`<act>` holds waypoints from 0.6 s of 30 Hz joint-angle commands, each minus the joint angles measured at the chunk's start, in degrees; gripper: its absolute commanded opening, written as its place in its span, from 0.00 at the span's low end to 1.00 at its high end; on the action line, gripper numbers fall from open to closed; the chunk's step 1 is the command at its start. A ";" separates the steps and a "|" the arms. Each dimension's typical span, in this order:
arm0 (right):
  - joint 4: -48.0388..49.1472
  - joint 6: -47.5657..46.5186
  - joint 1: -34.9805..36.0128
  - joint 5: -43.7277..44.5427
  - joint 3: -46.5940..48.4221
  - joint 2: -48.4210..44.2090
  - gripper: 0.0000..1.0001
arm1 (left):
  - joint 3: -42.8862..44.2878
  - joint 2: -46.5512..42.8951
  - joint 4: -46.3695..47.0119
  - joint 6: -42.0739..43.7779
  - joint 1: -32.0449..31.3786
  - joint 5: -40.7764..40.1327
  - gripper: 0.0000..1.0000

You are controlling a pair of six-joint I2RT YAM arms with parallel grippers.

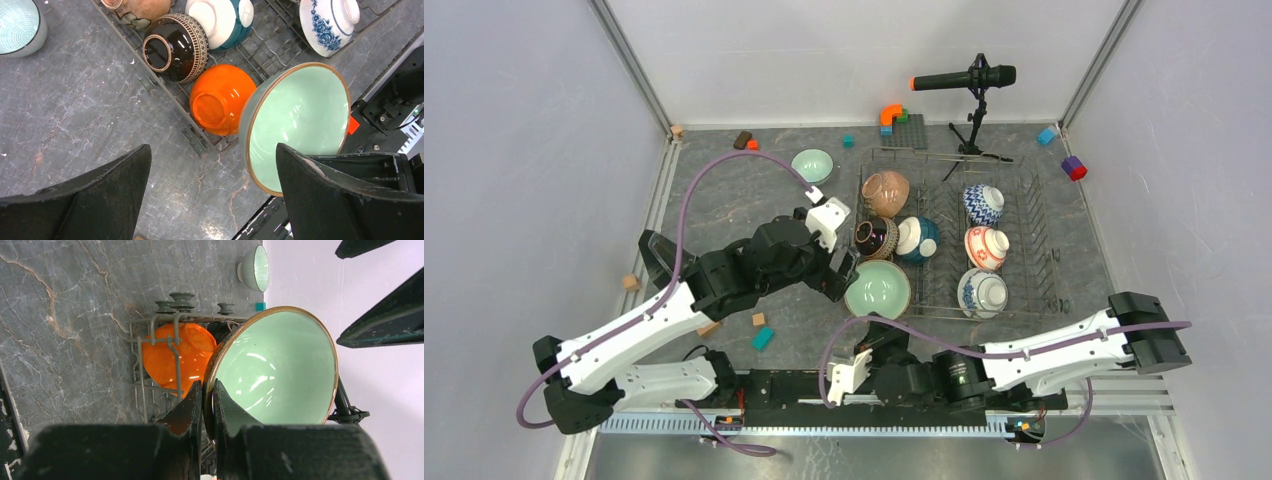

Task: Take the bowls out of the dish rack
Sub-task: Place the bowl at the center of the board.

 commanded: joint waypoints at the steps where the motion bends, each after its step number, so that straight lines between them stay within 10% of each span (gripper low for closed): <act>1: 5.83 -2.13 0.53 1.47 0.49 0.78 0.00 | -0.56 0.15 0.73 3.52 -1.05 -0.69 1.00; 18: 10.65 -5.33 0.69 0.61 2.74 4.53 0.00 | 1.42 6.50 -3.33 3.73 -4.45 -8.84 0.80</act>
